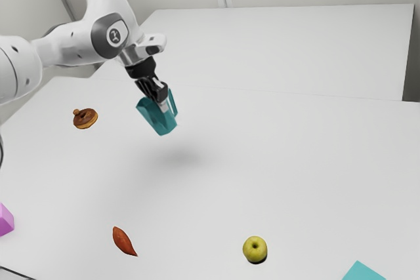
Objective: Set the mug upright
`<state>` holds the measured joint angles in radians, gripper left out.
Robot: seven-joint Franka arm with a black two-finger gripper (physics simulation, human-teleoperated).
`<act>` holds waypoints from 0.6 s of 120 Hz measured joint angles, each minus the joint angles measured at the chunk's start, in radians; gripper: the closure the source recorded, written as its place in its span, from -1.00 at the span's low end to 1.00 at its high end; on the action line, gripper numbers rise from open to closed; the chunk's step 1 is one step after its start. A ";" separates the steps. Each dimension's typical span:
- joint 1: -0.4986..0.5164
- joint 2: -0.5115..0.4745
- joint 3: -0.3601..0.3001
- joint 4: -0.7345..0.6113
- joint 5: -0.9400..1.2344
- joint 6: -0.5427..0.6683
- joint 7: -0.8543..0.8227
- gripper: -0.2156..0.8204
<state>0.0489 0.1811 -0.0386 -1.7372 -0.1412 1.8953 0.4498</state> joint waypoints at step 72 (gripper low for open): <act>-0.004 0.095 -0.009 -0.148 0.149 0.225 -0.220 0.93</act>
<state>0.0448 0.2760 -0.0477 -1.8857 0.0075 2.1203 0.2301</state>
